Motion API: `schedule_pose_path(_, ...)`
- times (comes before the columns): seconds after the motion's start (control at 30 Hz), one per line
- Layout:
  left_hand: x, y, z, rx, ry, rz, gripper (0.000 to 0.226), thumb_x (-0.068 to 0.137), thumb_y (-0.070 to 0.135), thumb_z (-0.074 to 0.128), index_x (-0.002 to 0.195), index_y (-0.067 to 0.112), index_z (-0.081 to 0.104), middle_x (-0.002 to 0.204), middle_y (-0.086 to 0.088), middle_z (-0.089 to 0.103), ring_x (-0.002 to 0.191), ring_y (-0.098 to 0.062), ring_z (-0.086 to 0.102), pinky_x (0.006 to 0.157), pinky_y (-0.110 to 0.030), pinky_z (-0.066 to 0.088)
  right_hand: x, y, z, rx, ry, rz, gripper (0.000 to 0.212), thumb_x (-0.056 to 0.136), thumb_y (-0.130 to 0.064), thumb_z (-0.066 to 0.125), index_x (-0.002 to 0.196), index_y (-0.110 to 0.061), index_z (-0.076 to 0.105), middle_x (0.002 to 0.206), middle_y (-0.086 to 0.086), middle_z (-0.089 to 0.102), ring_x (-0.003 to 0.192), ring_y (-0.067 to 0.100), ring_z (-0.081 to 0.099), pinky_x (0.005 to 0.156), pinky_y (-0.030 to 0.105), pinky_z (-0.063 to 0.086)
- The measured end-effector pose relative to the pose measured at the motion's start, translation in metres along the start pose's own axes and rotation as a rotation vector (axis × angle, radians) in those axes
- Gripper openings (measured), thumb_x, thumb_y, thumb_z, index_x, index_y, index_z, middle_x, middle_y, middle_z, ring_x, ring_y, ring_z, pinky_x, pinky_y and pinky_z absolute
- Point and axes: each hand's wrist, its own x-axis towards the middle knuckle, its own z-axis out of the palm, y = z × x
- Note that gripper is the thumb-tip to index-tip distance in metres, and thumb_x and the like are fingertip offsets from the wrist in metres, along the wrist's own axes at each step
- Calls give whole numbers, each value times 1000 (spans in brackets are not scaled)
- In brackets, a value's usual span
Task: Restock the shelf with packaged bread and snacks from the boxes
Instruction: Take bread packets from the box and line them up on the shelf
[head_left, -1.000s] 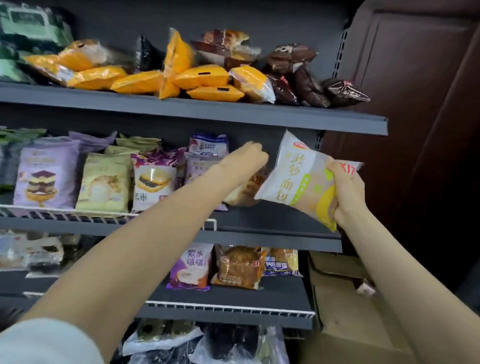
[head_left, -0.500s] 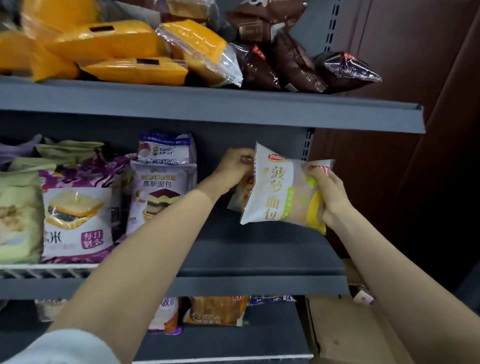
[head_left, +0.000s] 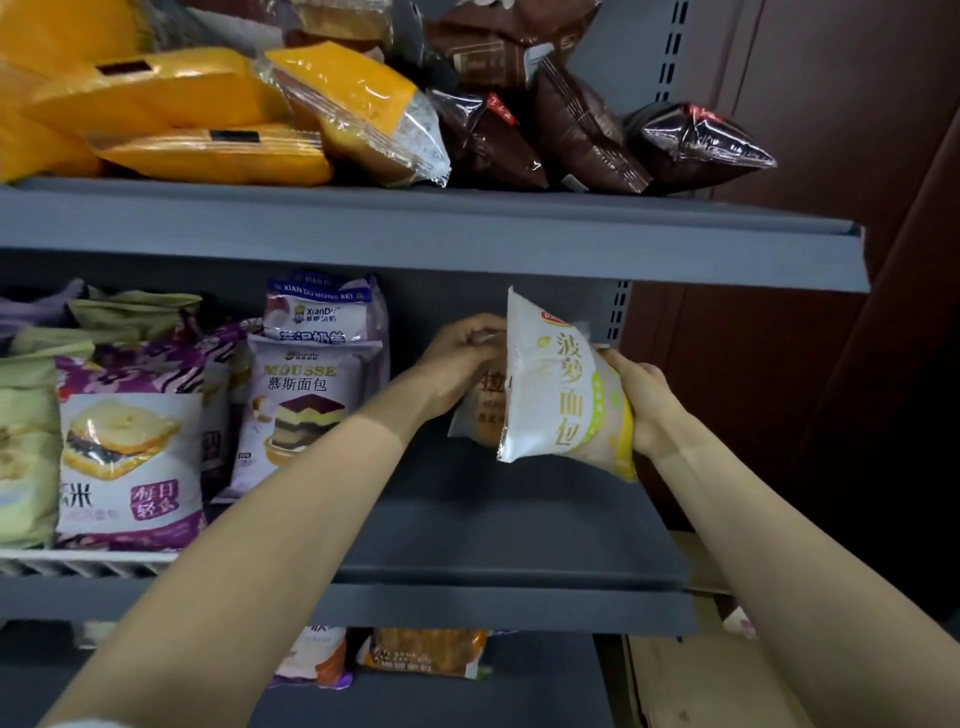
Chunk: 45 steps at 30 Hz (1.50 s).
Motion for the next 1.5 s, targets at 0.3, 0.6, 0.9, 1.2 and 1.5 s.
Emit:
schedule_pose_path(0.3,-8,5,9,-33,99,-166,45,84,46,64,113,12,61,103,-7,70,85,-16,69,67,-29,56,15,1,19,-25,159,-136,34,82,-16,69,58,-11,46,63,8,52,58,18,49,59,30,43)
schedule_pose_path(0.6,5,-7,-5,168,465,-28,52,61,23,85,105,11,62,92,-2,70,84,-16,69,73,-29,59,39,-12,-1,-401,147,-173,41,89,-39,59,107,-3,57,100,8,53,93,24,54,78,34,47)
schedule_pose_path(0.9,15,-32,-28,159,640,-110,61,69,15,81,119,8,47,119,-10,62,106,-26,62,90,-42,54,44,20,11,-1323,189,-296,99,78,-19,75,147,-39,7,140,22,18,125,40,33,96,51,43)
schedule_pose_path(1.2,19,-37,-24,1014,450,-33,99,79,26,72,151,27,4,156,-13,5,145,-33,9,116,-42,18,54,12,16,-1672,53,-375,77,84,-49,62,146,-38,17,141,21,37,122,40,46,98,46,39)
schedule_pose_path(1.5,26,-44,-24,1546,30,-46,97,68,45,75,145,29,19,143,-5,28,138,-30,21,107,-51,30,47,37,36,-1844,306,-655,57,91,-12,49,144,-13,28,147,20,28,134,35,31,103,45,36)
